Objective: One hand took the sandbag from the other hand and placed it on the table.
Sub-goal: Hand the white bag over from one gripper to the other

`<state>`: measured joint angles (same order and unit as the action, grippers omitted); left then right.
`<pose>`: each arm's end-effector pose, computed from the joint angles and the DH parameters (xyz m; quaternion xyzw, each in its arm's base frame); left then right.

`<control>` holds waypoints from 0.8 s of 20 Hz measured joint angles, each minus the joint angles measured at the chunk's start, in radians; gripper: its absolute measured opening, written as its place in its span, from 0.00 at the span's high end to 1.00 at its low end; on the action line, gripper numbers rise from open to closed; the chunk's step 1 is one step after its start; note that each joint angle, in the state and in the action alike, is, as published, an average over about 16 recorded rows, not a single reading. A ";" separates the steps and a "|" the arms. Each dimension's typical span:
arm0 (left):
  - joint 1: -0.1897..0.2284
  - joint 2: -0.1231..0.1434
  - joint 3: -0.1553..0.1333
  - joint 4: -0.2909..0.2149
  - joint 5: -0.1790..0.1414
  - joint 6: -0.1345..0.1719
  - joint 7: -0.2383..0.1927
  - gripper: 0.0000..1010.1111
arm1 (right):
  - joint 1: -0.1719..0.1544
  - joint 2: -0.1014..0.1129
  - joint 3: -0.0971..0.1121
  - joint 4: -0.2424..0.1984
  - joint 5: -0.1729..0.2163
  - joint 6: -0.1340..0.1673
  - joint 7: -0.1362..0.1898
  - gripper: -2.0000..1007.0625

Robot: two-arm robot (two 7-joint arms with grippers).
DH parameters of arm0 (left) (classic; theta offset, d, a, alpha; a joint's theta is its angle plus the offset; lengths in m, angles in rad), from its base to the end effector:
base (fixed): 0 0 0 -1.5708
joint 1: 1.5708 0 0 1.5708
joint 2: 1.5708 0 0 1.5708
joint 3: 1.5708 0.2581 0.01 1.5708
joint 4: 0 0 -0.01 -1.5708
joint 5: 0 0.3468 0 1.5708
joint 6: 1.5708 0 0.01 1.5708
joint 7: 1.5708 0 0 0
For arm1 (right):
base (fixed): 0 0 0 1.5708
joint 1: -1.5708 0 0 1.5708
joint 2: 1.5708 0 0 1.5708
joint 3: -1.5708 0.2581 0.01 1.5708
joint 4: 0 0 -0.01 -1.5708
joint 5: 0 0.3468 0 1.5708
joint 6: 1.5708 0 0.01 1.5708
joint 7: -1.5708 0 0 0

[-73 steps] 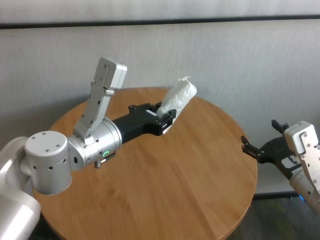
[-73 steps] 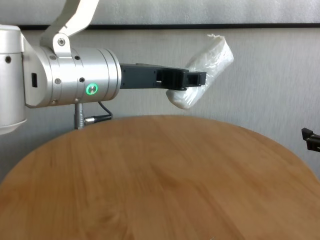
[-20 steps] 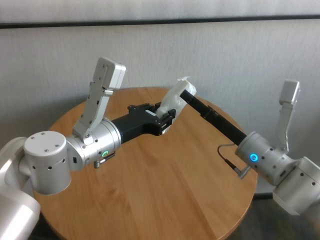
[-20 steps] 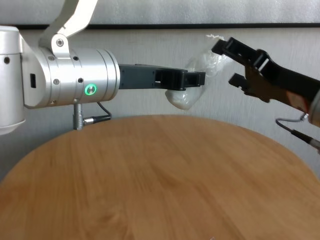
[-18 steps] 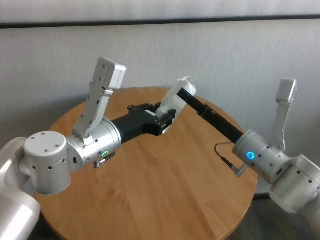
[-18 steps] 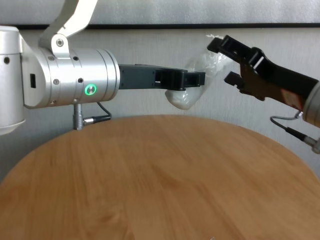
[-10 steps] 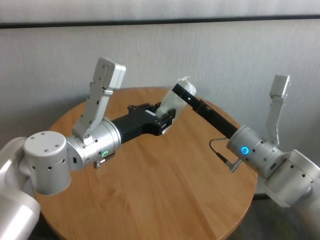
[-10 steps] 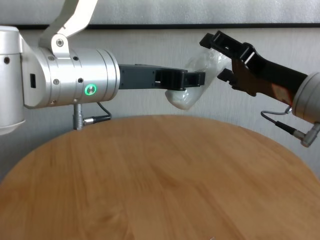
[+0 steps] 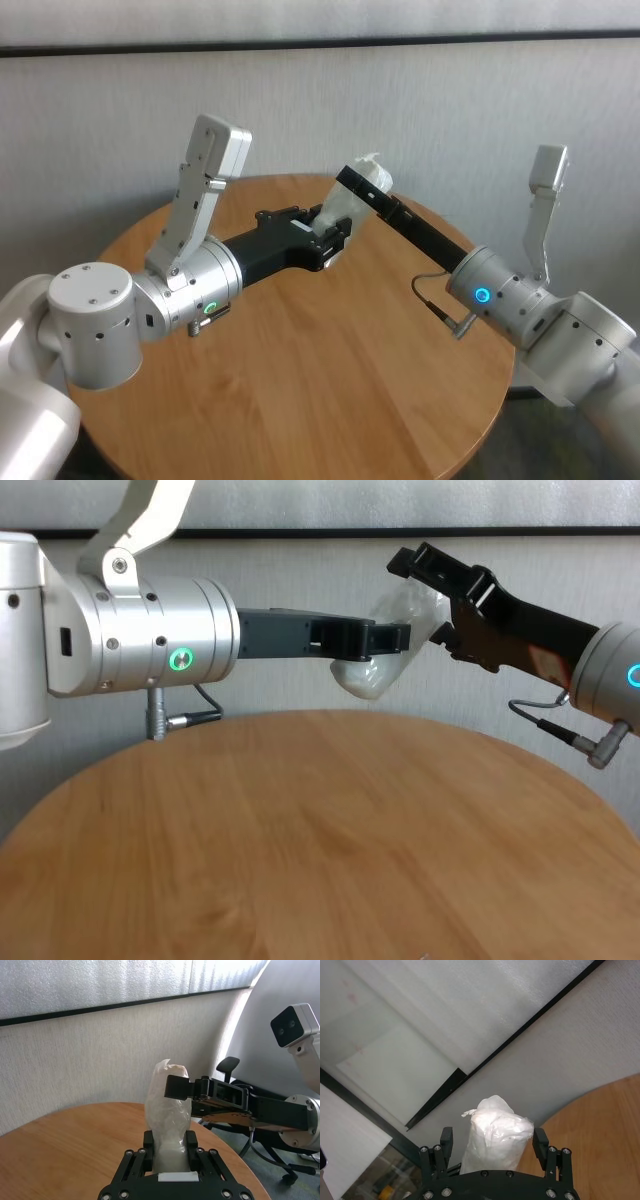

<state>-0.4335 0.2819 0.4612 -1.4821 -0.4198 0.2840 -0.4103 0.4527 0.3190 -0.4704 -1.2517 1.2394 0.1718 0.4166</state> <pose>0.4362 -0.0725 -0.1679 0.0394 0.0294 0.3627 0.9306 0.4557 0.0308 -0.2347 0.2197 0.3175 -0.3491 0.8539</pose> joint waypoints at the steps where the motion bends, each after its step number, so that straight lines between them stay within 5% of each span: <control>1: 0.000 0.000 0.000 0.000 0.000 0.000 0.000 0.59 | 0.003 0.000 -0.003 0.004 0.002 0.002 0.000 0.01; 16: 0.000 0.000 0.000 0.000 0.000 0.000 0.000 0.59 | 0.021 -0.002 -0.019 0.026 0.016 0.012 -0.001 0.03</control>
<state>-0.4336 0.2820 0.4612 -1.4821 -0.4198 0.2840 -0.4103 0.4741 0.3169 -0.4897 -1.2254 1.2556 0.1843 0.4157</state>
